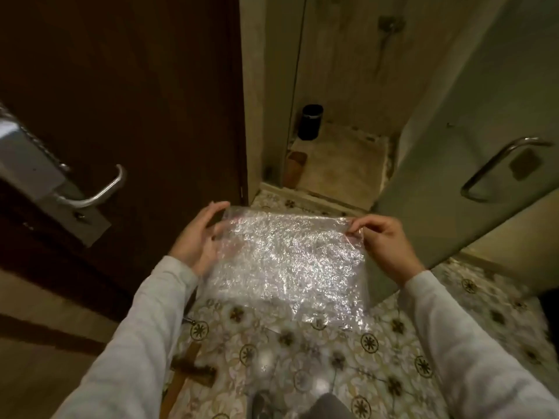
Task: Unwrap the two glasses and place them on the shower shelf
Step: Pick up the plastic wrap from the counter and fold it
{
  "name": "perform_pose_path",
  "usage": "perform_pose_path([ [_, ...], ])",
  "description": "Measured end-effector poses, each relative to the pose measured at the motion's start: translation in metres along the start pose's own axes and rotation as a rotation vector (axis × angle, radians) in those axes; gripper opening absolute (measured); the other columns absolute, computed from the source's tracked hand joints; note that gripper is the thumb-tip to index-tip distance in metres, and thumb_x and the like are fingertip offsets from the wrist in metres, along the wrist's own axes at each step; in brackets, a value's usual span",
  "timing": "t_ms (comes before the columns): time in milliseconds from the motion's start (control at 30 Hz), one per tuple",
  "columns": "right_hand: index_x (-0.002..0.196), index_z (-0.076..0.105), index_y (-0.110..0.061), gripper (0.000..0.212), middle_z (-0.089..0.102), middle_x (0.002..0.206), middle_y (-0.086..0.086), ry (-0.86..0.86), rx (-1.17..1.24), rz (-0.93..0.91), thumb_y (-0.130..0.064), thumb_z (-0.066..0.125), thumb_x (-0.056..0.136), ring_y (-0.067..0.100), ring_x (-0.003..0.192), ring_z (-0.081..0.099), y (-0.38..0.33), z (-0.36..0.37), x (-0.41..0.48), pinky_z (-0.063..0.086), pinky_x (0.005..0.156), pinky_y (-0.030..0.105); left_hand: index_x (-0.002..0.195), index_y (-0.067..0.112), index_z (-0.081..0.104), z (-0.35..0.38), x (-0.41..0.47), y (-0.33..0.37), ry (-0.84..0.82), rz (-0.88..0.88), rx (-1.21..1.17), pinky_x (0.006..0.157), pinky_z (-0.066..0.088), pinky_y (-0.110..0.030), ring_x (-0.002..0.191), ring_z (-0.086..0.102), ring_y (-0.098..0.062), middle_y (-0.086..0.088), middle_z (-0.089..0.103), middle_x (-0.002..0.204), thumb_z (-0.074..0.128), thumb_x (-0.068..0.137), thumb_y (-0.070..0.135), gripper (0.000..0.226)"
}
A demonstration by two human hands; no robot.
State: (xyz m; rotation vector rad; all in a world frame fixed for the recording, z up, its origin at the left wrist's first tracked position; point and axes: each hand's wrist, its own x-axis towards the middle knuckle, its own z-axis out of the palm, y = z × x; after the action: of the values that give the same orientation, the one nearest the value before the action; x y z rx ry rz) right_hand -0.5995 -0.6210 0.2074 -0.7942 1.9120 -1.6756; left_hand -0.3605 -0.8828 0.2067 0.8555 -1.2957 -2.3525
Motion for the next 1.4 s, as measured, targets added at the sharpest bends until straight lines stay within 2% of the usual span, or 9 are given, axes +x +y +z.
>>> perform_pose_path([
  [100,0.088,0.078,-0.014,0.036,0.081,0.091,0.000,0.098,-0.009,0.012,0.013,0.056,0.095,0.010,0.085,0.074,-0.004,-0.009,0.011,0.056,0.081,0.031,0.130,0.021,0.056,0.002,0.027,-0.002,-0.108,-0.097,0.145,0.069,0.060,-0.035,0.096,0.073,-0.028,-0.014,0.072,0.111,0.074,0.078,0.030,0.056],
  [233,0.133,0.065,-0.024,0.040,0.059,0.139,0.022,0.133,0.309,0.294,-0.048,0.050,0.103,0.036,0.128,0.055,0.000,-0.015,0.029,0.042,0.112,0.058,0.133,0.004,0.052,0.017,0.067,-0.012,-0.095,0.005,0.185,0.075,0.059,-0.032,0.100,0.072,-0.030,-0.019,0.074,0.107,0.080,0.068,0.007,0.071],
  [334,0.120,0.066,-0.028,0.064,0.077,0.113,-0.005,0.016,0.238,0.409,-0.078,0.059,0.081,0.017,0.103,0.074,0.019,-0.026,0.044,0.058,0.090,0.029,0.128,-0.004,0.055,0.032,0.100,-0.017,-0.074,0.068,0.232,0.084,0.058,-0.036,0.100,0.071,-0.031,-0.020,0.073,0.108,0.084,0.065,0.013,0.071],
  [434,0.103,0.073,-0.001,0.055,0.076,0.091,0.006,-0.015,0.117,0.356,-0.046,0.085,0.073,0.019,0.084,0.068,0.040,-0.044,0.067,0.056,0.079,0.029,0.115,-0.002,0.065,0.046,0.140,-0.015,-0.070,0.042,0.235,0.085,0.059,-0.041,0.099,0.071,-0.034,-0.022,0.073,0.107,0.084,0.067,0.011,0.054],
  [534,0.102,0.073,0.009,0.037,0.078,0.091,0.014,0.073,0.236,0.290,-0.020,0.080,0.080,0.019,0.081,0.071,0.050,-0.063,0.107,0.059,0.074,0.023,0.100,0.009,0.075,0.065,0.182,-0.004,-0.098,0.022,0.255,0.071,0.061,-0.034,0.095,0.073,-0.032,-0.017,0.075,0.105,0.082,0.072,0.013,0.029],
  [900,0.105,0.072,0.005,0.024,0.079,0.081,0.005,0.168,0.269,0.247,-0.010,0.076,0.088,0.012,0.069,0.070,0.064,-0.148,0.276,0.057,0.061,0.018,0.104,0.005,0.072,0.160,0.347,0.048,-0.131,0.020,0.301,0.058,0.060,-0.031,0.078,0.075,-0.027,-0.016,0.076,0.093,0.079,0.072,0.022,0.037],
  [1067,0.125,0.056,0.001,0.059,0.078,0.109,0.016,0.068,0.315,0.326,-0.019,0.084,0.077,0.022,0.092,0.077,0.080,-0.171,0.326,0.063,0.081,0.029,0.099,0.001,0.072,0.178,0.419,0.046,-0.093,0.028,0.285,0.062,0.062,-0.033,0.078,0.075,-0.028,-0.020,0.076,0.095,0.081,0.069,0.015,0.035],
  [1334,0.080,0.080,-0.017,0.009,0.080,0.087,0.007,0.120,0.293,0.345,-0.018,0.085,0.073,0.012,0.075,0.076,0.097,-0.205,0.427,0.058,0.059,0.021,0.098,0.002,0.075,0.195,0.567,0.066,-0.235,-0.075,0.307,0.062,0.060,-0.028,0.081,0.075,-0.027,-0.020,0.076,0.097,0.092,0.056,0.022,0.049],
  [1401,0.069,0.078,-0.023,0.017,0.078,0.073,-0.002,0.130,0.306,0.334,-0.011,0.079,0.080,0.008,0.070,0.075,0.102,-0.214,0.462,0.057,0.058,0.019,0.093,0.010,0.078,0.206,0.609,0.076,-0.260,-0.029,0.309,0.063,0.059,-0.027,0.080,0.075,-0.024,-0.017,0.076,0.095,0.096,0.050,0.027,0.049],
])
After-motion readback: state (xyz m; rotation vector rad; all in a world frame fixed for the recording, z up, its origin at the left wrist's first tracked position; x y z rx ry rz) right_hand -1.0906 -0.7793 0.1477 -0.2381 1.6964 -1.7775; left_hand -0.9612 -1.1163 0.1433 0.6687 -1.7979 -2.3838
